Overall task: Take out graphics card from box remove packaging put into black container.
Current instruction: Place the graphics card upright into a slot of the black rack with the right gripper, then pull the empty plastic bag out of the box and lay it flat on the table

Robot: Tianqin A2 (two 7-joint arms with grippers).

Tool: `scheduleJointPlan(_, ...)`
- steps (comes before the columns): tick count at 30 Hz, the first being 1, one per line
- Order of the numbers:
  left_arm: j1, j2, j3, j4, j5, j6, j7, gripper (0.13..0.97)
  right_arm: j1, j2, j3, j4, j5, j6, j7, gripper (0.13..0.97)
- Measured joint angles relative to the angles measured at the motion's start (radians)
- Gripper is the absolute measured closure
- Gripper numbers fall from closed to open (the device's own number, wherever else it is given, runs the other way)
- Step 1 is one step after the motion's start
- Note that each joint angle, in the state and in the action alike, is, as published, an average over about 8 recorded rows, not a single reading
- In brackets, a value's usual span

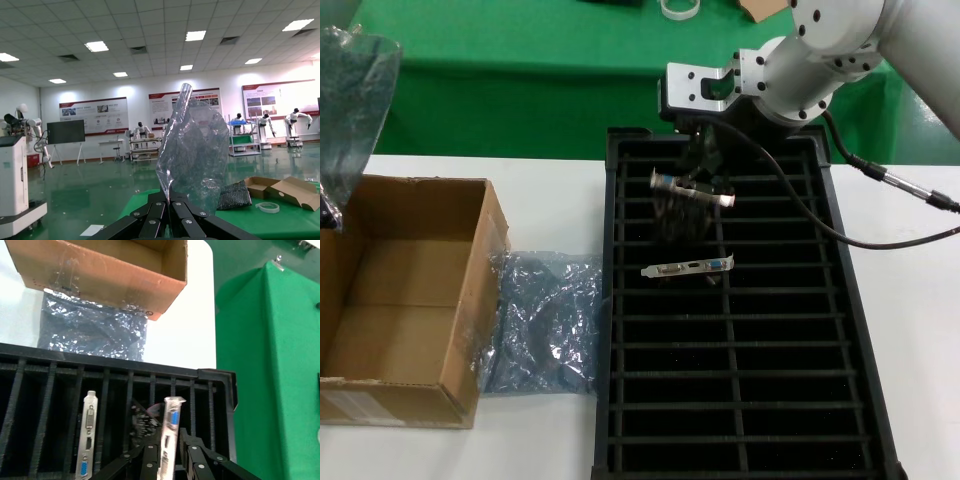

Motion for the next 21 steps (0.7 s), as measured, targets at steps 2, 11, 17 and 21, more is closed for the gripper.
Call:
scheduleJointPlan(2,-0.001,-0.001,-0.001,0.003,0.000,0.001,0.001,0.959,-0.001,0.000,0.000,0.003,0.001,0.009,-0.004,0.884)
scheduleJointPlan(11,0.001,-0.005,-0.006,0.005,0.003,-0.002,0.001,0.959,-0.002,0.000,0.000,0.011,0.003,0.043,-0.020,0.805)
scheduleJointPlan(17,0.006,-0.014,0.002,-0.006,0.007,-0.014,-0.027,0.959,0.008,0.000,0.000,-0.001,-0.001,0.067,-0.027,0.724)
scheduleJointPlan(21,0.023,-0.037,0.038,-0.037,0.003,-0.037,-0.111,0.959,0.022,0.000,0.000,-0.015,0.003,0.090,-0.029,0.639)
